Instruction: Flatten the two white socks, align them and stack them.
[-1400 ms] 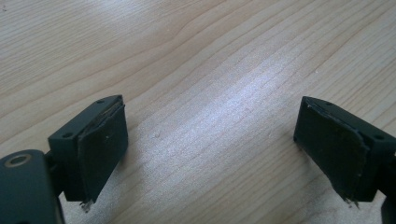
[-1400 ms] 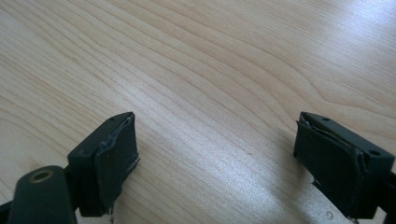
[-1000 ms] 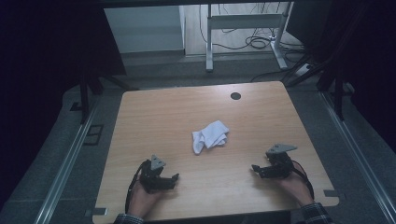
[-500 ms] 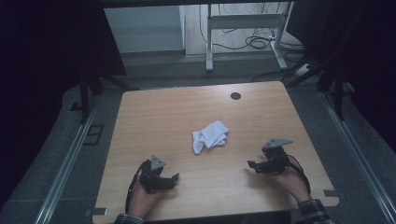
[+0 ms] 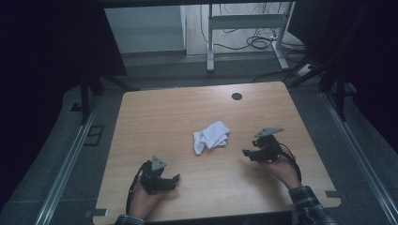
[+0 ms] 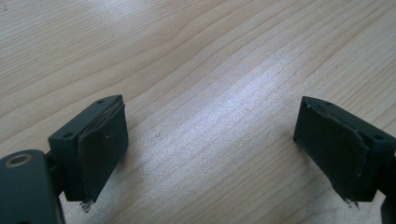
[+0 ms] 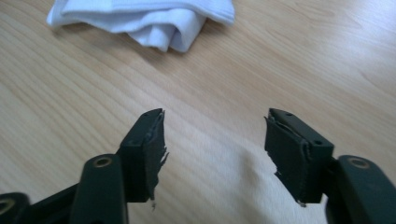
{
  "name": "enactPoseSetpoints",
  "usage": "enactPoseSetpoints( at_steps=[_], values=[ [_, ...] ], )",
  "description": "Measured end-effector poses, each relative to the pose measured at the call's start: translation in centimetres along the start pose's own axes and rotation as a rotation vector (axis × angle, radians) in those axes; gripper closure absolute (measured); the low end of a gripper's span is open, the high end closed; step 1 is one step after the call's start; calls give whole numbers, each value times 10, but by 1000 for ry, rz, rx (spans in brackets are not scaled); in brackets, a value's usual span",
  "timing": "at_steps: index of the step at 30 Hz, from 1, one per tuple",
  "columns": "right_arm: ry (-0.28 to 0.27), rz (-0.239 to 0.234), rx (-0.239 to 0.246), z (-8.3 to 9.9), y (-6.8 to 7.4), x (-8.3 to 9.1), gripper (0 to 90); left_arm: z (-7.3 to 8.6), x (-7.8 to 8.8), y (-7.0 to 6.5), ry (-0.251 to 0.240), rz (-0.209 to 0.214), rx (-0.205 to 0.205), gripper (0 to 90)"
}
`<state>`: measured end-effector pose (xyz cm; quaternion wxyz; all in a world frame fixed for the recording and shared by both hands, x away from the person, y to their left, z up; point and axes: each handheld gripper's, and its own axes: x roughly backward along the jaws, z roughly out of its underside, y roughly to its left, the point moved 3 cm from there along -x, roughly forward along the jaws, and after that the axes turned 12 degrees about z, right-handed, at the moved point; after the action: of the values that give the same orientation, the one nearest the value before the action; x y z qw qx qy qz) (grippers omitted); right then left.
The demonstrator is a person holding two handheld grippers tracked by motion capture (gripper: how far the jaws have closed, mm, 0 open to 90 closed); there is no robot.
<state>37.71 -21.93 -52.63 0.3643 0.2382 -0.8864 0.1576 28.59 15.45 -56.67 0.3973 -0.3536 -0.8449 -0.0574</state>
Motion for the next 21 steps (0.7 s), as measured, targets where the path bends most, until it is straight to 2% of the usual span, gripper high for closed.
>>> enactPoseSetpoints(
  at_steps=[5, 12, 21],
  values=[
    [0, 10, 26, -13, 2, -11, 404, 0, 0, 0, -2, 0, 0, 100],
    [-12, 16, -8, -36, 2, -25, 448, 0, 0, 0, -2, 0, 0, 100],
    [-18, 20, -20, -57, 4, -40, 473, 0, 0, 0, -2, 0, 0, 100]
  ],
)
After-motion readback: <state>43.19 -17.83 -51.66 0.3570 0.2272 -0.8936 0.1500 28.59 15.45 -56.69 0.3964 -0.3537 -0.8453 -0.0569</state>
